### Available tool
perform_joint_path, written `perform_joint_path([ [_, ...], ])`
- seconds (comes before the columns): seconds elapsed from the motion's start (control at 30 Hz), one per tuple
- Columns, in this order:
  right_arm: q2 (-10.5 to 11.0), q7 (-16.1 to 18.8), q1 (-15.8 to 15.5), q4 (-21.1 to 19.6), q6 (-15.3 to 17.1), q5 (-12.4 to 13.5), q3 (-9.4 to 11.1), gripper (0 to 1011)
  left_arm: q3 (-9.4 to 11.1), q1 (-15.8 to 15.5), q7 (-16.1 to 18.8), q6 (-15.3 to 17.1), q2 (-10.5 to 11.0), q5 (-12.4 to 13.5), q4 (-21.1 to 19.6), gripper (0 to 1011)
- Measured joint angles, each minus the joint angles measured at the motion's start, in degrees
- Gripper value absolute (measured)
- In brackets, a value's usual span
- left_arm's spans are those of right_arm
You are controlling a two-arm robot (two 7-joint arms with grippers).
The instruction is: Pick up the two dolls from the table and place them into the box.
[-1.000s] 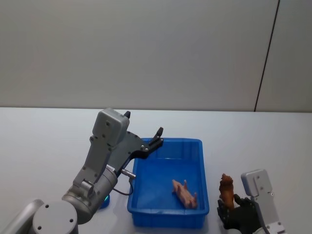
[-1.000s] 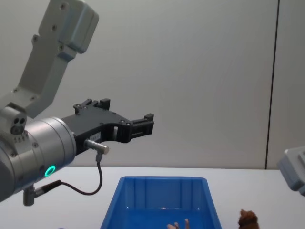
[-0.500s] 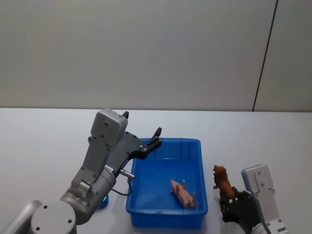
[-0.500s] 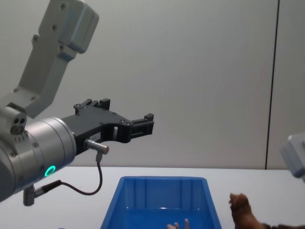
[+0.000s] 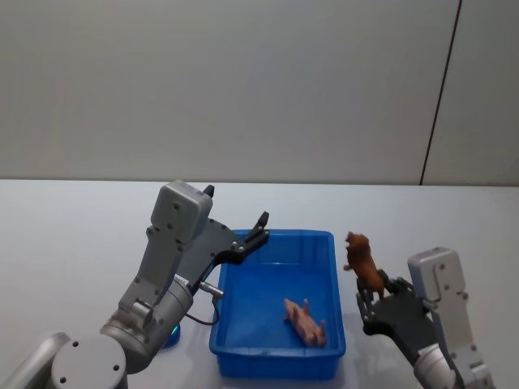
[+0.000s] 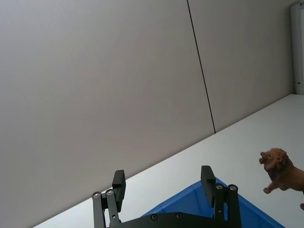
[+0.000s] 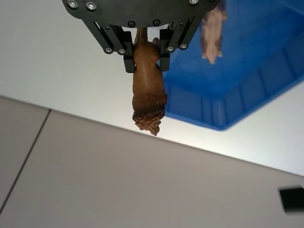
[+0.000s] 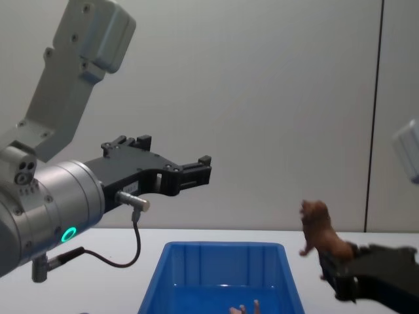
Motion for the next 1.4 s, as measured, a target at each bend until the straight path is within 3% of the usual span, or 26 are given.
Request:
perform_joint_path([
  [0.27,-0.66,4.14,1.5,-0.57,-2.35,-0.03,-0.33,287,0.0,0.0,0.0,0.0,0.0,0.0,0.0,1001],
  [0.53,-2.23,7.64,3.62,1.65,-3.1,-0.41,-1.11,319,0.0,0.0,0.0,0.0,0.0,0.0,0.0,1001],
  [0.9,-3.99,8.64,5.89,5.53,-3.23,-0.77,-1.72,691,0.0,0.0,0.0,0.0,0.0,0.0,0.0,1001],
  [1.13,-4.12,6.98,5.92,5.96,-3.75,-0.45,-1.54,910,0.0,0.0,0.0,0.0,0.0,0.0,0.0,1001],
  [1.3,-3.78,4.98,5.26,5.27,-4.13,0.13,-1.09,1001,0.0,0.0,0.0,0.0,0.0,0.0,0.0,1001],
  [1.4,-3.38,3.26,4.6,4.46,-4.32,0.63,-0.69,1001,0.0,0.0,0.0,0.0,0.0,0.0,0.0,1001],
])
